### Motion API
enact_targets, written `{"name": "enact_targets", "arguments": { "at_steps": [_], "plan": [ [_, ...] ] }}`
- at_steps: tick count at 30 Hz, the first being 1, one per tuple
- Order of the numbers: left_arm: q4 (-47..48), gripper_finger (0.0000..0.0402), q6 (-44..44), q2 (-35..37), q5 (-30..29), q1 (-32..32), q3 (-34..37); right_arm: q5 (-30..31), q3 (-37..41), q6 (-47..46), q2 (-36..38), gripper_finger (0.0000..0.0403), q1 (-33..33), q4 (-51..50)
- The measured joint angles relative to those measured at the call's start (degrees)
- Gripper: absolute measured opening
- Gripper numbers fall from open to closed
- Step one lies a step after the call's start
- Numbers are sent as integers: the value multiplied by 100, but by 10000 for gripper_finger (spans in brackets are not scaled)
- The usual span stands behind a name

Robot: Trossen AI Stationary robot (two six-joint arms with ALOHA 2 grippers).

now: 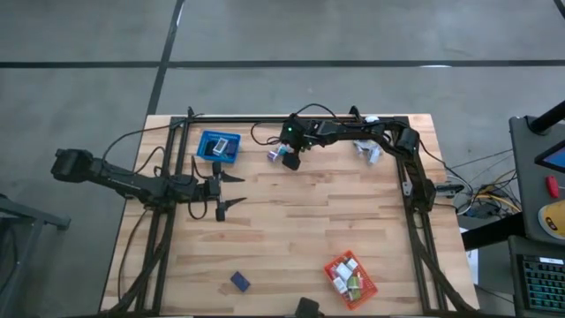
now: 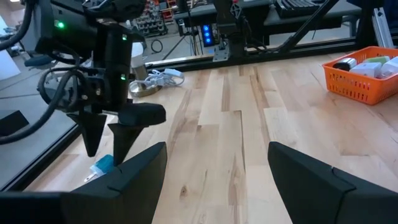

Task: Pick & Place Office items
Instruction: Put the blue charger adapter into the orange bin

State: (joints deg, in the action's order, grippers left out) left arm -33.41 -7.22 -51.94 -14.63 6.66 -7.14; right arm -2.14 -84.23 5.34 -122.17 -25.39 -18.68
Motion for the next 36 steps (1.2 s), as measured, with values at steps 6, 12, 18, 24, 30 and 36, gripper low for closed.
{"name": "enact_targets", "arguments": {
  "at_steps": [6, 12, 18, 24, 30, 36],
  "plan": [
    [-1, 281, 0, 0, -2, -1, 0, -71, 0, 61, 0, 290, 4, 47],
    [-8, 281, 0, 0, -2, -2, 0, -364, -116, 167, 0, 290, -91, -99],
    [-59, 281, 0, 0, -4, -2, 0, -1028, -425, 188, 4, 290, -117, -217],
    [-66, 281, -1, 0, -4, -2, 0, -1048, -703, 184, 11, 290, -119, -755],
    [-109, 281, -2, 0, -4, -2, 0, -998, -1123, 194, -197, 290, -172, -1353],
    [-144, 281, 1, 4, 2, -6, 0, -562, -2298, 304, -920, 290, -130, -2405]
  ]
}}
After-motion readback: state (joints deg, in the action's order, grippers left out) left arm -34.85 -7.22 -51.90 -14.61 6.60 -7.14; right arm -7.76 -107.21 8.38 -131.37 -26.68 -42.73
